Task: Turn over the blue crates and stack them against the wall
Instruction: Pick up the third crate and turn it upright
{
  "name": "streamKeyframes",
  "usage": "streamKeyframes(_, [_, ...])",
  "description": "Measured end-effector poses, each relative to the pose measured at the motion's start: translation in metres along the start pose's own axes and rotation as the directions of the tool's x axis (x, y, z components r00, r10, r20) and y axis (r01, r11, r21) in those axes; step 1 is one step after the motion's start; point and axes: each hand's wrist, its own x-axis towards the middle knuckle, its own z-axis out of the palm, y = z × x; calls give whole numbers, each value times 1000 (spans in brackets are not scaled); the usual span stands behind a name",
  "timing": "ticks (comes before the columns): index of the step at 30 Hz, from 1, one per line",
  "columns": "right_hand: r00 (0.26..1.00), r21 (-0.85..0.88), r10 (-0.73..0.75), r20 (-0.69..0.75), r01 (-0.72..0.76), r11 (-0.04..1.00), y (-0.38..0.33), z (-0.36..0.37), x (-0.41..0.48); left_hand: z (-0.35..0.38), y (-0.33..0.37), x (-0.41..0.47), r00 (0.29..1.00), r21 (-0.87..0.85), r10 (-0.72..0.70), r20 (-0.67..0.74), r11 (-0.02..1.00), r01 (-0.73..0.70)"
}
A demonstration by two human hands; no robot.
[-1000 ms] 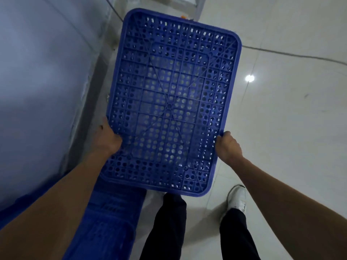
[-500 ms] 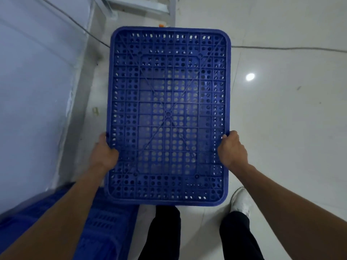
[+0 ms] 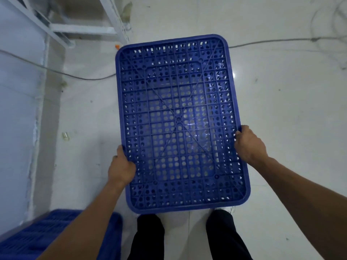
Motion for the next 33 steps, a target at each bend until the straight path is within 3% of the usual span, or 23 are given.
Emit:
streamKeyframes(9, [995, 33, 82, -49, -81, 996, 73, -25, -5, 45, 54, -10, 995, 103, 76, 59, 991, -82])
streamKeyframes(18, [989, 97, 92, -113, -81, 992, 89, -34, -32, 52, 75, -13, 979, -83, -114, 171, 988, 129])
streamKeyframes(21, [988, 111, 46, -149, -29, 993, 77, -38, -47, 45, 70, -15, 978, -37, -128, 165, 990, 136])
streamKeyframes(29, [971, 164, -109, -215, 146, 976, 17, -44, -92, 16, 87, -56, 987, 53, 56, 152, 996, -65])
streamKeyframes(33, [965, 224, -143, -222, 193, 955, -27, -43, -113, 4, 95, -81, 964, -38, 232, 129, 973, -229])
